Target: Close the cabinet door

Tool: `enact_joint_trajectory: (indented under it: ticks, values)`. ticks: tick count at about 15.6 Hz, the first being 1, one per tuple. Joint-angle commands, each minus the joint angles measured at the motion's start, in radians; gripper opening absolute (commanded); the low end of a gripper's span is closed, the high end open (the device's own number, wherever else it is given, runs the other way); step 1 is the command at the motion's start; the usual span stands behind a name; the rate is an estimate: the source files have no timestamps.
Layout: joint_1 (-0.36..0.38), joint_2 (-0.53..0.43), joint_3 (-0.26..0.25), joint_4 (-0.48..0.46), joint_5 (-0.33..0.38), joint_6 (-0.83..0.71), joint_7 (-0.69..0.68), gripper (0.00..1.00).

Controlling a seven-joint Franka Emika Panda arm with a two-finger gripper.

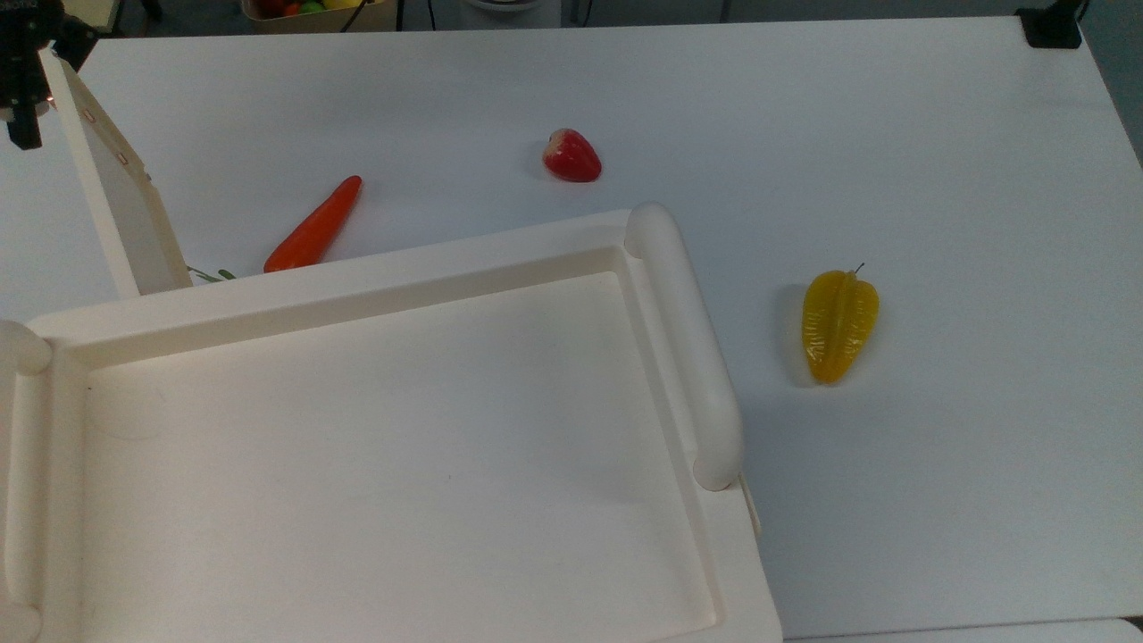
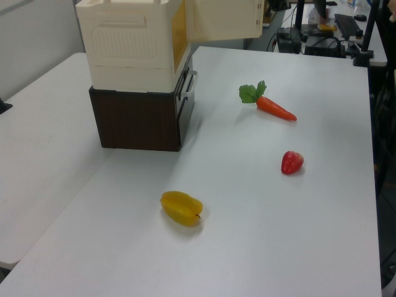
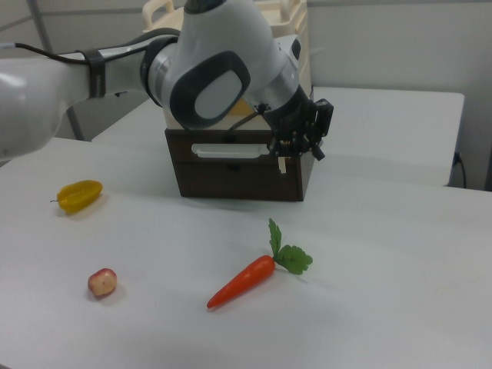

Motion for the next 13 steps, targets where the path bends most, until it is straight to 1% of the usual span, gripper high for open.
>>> enact_joint_trajectory:
  ticks: [1,4,8,13]
  values:
    - [0.009,0.024,0.008,0.008,0.06,0.088,-0.014,0.0]
    - [0.012,0.029,0.042,0.011,0.063,0.107,0.007,0.0]
    - [0.027,0.014,0.062,0.005,0.066,0.091,0.012,0.0]
    - [0.055,-0.006,0.085,0.002,0.067,-0.034,0.014,0.0]
